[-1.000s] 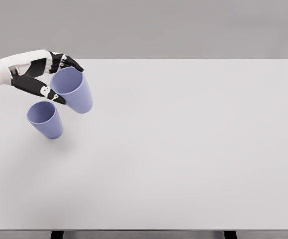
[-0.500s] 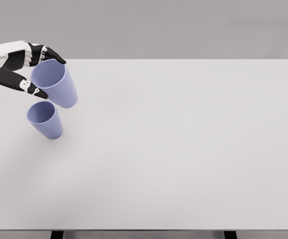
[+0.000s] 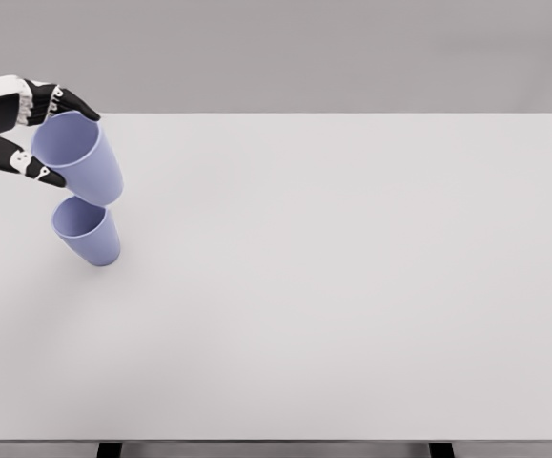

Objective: Place the right cup on the left cup with left arm

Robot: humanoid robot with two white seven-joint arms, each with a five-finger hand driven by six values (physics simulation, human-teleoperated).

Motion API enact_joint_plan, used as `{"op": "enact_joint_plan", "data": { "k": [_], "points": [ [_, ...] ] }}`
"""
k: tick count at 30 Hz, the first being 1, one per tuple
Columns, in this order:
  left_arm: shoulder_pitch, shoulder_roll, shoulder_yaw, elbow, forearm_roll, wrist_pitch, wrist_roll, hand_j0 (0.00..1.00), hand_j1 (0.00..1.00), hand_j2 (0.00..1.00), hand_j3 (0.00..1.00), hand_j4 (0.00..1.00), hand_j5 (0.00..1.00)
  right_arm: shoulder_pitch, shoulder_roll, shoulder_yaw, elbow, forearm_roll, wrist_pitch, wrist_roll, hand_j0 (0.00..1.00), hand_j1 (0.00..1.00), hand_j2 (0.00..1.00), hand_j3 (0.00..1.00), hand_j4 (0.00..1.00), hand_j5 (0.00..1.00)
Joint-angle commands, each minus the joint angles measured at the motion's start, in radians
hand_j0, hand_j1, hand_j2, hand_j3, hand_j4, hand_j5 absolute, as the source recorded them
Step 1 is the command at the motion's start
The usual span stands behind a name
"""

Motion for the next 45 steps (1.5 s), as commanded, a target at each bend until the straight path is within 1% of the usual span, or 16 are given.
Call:
{"op": "enact_joint_plan", "data": {
  "k": [1, 3, 10, 14, 16, 33, 45],
  "points": [
    [0.000, 0.010, 0.000, 0.009, 0.003, 0.000, 0.000, 0.66, 0.66, 0.66, 0.66, 0.66, 0.66, 0.000, 0.000, 0.000, 0.000, 0.000, 0.000, 0.000, 1.00, 1.00, 1.00, 1.00, 1.00, 1.00],
    [0.000, 0.010, 0.000, 0.012, 0.003, 0.000, 0.000, 0.66, 0.66, 0.66, 0.66, 0.66, 0.66, 0.000, 0.000, 0.000, 0.000, 0.000, 0.000, 0.000, 1.00, 1.00, 1.00, 1.00, 1.00, 1.00],
    [0.037, 0.039, 0.000, 0.018, 0.003, 0.000, 0.000, 0.66, 0.66, 0.66, 0.66, 0.66, 0.66, 0.000, 0.000, 0.000, 0.000, 0.000, 0.000, 0.000, 1.00, 1.00, 1.00, 1.00, 1.00, 1.00],
    [0.038, 0.046, 0.000, 0.025, 0.003, 0.000, 0.000, 0.66, 0.66, 0.66, 0.66, 0.66, 0.66, 0.000, 0.000, 0.000, 0.000, 0.000, 0.000, 0.000, 1.00, 1.00, 1.00, 1.00, 1.00, 1.00],
    [0.051, 0.052, 0.000, 0.037, 0.003, 0.000, 0.000, 0.66, 0.66, 0.66, 0.66, 0.66, 0.66, 0.000, 0.000, 0.000, 0.000, 0.000, 0.000, 0.000, 1.00, 1.00, 1.00, 1.00, 1.00, 1.00],
    [0.054, 0.039, 0.000, 0.052, 0.002, 0.000, 0.000, 0.66, 0.66, 0.66, 0.66, 0.66, 0.66, 0.000, 0.000, 0.000, 0.000, 0.000, 0.000, 0.000, 1.00, 1.00, 1.00, 1.00, 1.00, 1.00],
    [0.055, 0.030, 0.002, 0.046, 0.003, -0.002, 0.000, 0.66, 0.66, 0.66, 0.66, 0.66, 0.66, 0.000, 0.000, 0.000, 0.000, 0.000, 0.000, 0.000, 1.00, 1.00, 1.00, 1.00, 1.00, 1.00]
  ]
}}
